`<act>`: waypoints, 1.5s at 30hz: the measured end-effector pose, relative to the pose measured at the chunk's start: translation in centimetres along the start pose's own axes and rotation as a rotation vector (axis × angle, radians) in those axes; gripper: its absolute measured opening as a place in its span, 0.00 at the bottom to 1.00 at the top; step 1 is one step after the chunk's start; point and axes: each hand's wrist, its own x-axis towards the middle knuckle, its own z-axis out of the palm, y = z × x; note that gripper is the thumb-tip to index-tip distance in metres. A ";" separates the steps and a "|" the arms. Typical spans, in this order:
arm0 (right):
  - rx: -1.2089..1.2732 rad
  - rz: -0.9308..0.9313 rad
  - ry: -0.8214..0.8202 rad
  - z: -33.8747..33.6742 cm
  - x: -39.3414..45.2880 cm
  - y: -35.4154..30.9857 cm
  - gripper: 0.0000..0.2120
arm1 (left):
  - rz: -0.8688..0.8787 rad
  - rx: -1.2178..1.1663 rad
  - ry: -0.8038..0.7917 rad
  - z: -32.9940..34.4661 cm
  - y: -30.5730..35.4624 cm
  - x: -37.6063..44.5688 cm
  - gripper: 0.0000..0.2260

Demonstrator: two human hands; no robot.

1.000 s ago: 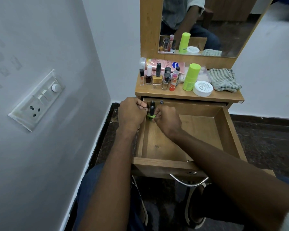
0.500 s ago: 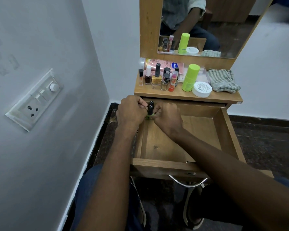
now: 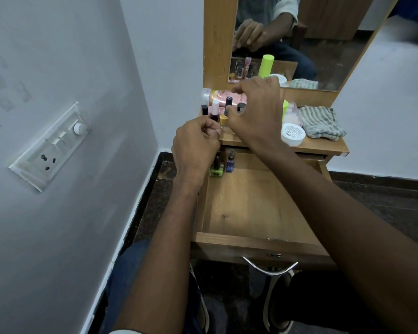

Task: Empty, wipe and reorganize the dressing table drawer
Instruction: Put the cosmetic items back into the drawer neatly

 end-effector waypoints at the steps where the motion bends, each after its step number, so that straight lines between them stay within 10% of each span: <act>1: -0.006 0.025 -0.051 0.1 0.7 0.1 0.14 | -0.003 -0.001 0.006 0.1 0.0 0.1 0.03; 6: -0.044 0.107 -0.255 1.4 1.9 0.4 0.15 | -0.005 0.003 0.011 0.5 -0.2 0.3 0.04; 45: 0.503 0.024 -0.234 -1.5 2.9 0.8 0.10 | -0.062 0.033 -0.041 0.5 -1.8 0.3 0.05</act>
